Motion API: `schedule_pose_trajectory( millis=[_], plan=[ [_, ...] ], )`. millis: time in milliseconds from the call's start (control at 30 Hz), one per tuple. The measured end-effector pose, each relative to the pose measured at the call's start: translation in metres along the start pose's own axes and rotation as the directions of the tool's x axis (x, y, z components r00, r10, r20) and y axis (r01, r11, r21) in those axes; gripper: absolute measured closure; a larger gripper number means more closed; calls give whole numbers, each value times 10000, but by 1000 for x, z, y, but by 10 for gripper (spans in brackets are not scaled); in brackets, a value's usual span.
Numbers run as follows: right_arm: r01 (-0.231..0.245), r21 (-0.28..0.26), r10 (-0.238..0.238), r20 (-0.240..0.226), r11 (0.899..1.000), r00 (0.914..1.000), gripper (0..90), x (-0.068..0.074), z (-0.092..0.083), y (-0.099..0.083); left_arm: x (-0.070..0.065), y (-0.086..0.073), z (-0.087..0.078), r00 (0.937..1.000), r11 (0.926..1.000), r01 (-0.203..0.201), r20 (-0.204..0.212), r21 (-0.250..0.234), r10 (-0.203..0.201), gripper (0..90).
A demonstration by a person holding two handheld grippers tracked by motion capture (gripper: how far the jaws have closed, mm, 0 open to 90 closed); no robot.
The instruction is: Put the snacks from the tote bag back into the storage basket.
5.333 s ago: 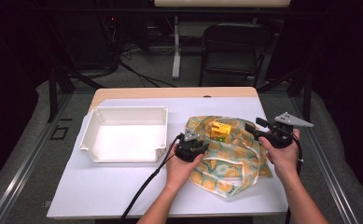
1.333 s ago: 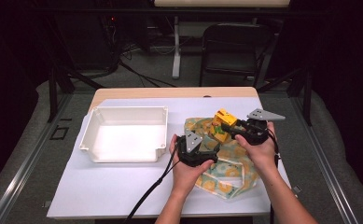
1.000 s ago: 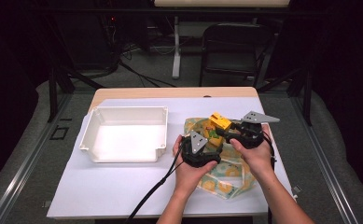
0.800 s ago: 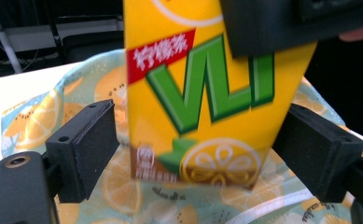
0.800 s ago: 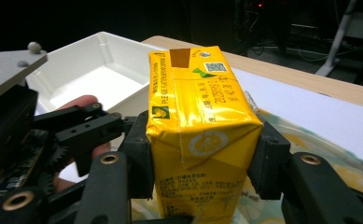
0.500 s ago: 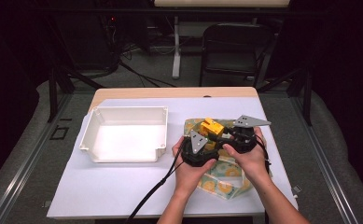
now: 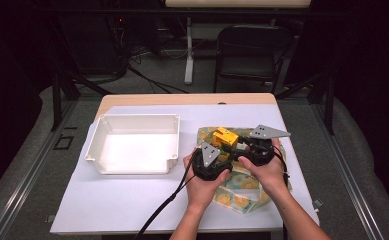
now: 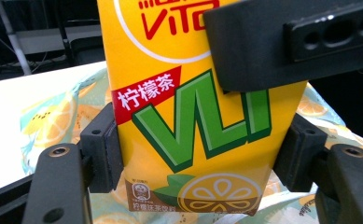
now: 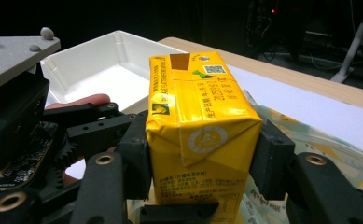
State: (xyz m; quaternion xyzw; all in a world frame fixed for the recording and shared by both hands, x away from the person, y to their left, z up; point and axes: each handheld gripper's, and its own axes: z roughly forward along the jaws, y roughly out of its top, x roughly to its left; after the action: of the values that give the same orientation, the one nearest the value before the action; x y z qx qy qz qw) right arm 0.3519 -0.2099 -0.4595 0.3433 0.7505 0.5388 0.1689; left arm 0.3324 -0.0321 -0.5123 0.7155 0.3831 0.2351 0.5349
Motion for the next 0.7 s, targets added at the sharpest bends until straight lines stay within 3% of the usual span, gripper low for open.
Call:
schedule_pose_trajectory(
  millis=[100,300,433,700],
  plan=[
    [-34,-60,33,-257,10000,9997,315,0,-1,1,3,-1,-1,9998,9999,82,-169,99,-80,310],
    [-412,-451,387,-546,9981,9978,224,-1,-16,4,12,-5,-5,9984,9994,334,-454,92,-329,311],
    [-527,-619,515,-208,9967,9985,218,-5,-29,0,18,-7,-9,9967,9984,548,-603,101,-540,312],
    [-699,-602,738,646,9957,9952,220,-19,-39,-18,22,-9,-18,9960,9985,541,-720,89,-533,311]
  ],
)
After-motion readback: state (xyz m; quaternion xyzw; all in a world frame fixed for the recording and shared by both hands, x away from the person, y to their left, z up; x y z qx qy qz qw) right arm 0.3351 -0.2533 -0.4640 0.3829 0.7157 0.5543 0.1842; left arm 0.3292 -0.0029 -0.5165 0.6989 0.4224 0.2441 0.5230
